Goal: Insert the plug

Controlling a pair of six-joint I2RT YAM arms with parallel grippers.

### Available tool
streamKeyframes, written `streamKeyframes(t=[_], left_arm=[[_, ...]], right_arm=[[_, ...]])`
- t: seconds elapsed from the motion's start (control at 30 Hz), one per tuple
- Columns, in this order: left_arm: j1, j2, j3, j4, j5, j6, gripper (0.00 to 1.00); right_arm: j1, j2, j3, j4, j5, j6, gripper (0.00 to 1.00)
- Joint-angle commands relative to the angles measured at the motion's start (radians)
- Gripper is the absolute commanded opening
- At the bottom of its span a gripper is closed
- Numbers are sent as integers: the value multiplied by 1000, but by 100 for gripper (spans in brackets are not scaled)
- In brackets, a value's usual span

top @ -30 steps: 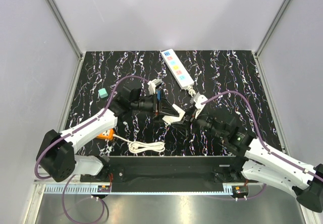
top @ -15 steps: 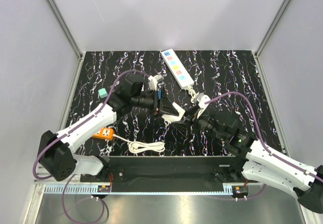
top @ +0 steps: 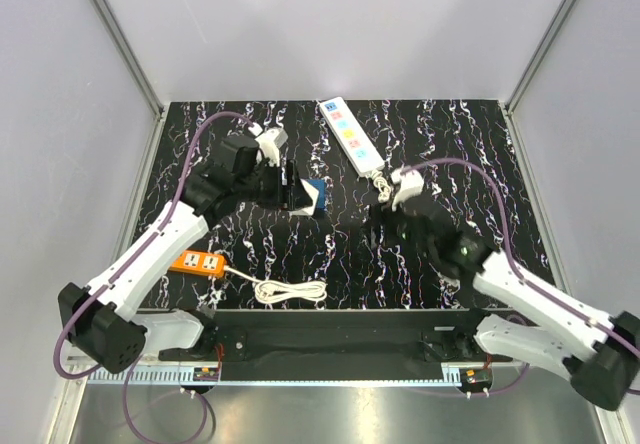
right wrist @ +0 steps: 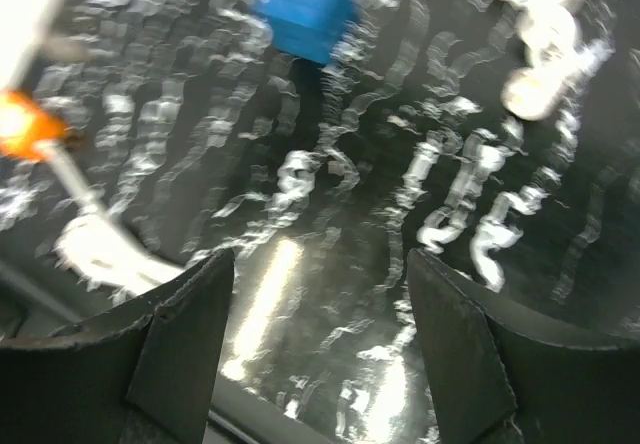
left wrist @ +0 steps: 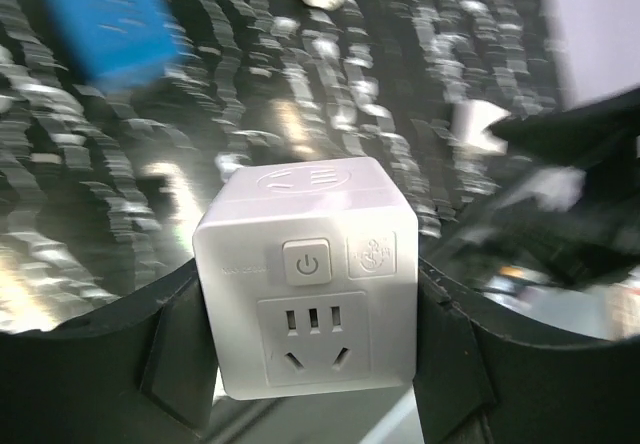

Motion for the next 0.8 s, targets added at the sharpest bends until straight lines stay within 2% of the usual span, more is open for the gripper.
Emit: streamKeyframes(t=[0.0,0.03,0.07,0.17,0.23,0.3,0.47,0.57,0.6,0.77], left_arm=[[-1,-9,107,30,-189,207,0],[-1,-3,149,33,-212,241,0],[-1,4,170,33,-262,273,0],[-1,17,236,47,-335,370,0],[-1,34,266,56,-331,417,0],[0,53,285,58,-239,481,0],[0,106,286,100,-205,463,0],[0,111,273,105,-110,462,0],[-1,103,244,105,-85,463,0],[0,42,148,125,-129,466,0]], right_arm=[[-168,174,165,-144,-83,-3,77],[-220,209,188,-155,-168,-20,76],[-282,245,213,-165,-190,-37,76],[-320,403,323,-184,-158,-95,74],[-346,525,409,-186,-170,-121,73],[-369,637,484,-184,-204,-132,72],[-407,831,612,-190,-249,-184,66],[-421,901,662,-196,-212,-218,64],[-421,938,696,-208,-153,-233,64],[-427,1036,761,-230,-132,-309,64]])
